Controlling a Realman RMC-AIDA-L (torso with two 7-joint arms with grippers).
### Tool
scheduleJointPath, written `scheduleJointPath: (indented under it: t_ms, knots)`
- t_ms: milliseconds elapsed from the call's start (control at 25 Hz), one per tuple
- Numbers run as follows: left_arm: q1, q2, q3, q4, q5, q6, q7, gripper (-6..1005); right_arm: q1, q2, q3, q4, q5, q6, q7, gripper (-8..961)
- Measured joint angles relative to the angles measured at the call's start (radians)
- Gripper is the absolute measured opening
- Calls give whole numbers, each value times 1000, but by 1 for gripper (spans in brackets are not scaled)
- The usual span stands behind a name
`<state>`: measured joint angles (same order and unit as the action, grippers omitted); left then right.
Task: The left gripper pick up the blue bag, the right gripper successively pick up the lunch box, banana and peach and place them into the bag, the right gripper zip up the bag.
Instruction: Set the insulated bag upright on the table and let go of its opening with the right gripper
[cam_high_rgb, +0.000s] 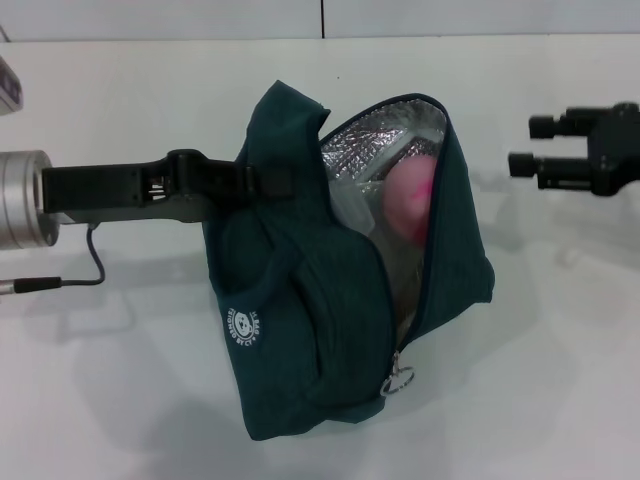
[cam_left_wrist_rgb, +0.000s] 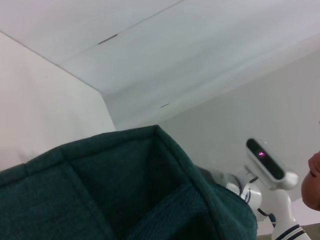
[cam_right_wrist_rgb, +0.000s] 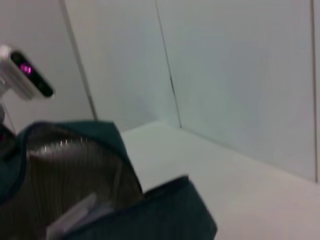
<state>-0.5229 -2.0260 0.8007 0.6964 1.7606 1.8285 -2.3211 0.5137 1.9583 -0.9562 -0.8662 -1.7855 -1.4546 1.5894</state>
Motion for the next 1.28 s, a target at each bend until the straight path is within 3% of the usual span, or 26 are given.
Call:
scheduleJointPath:
  t_ms: [280, 720, 1280]
  knots:
    - [0, 0, 0, 0, 0, 0, -1, 56, 40, 28, -5, 37, -87, 30, -3, 624]
    - [0, 0, 0, 0, 1, 0, -1, 56, 111, 38, -43, 116, -94, 110, -11, 615]
    - [0, 0, 0, 0, 1, 0, 0, 56, 128, 55, -111, 119, -98, 206, -31, 600]
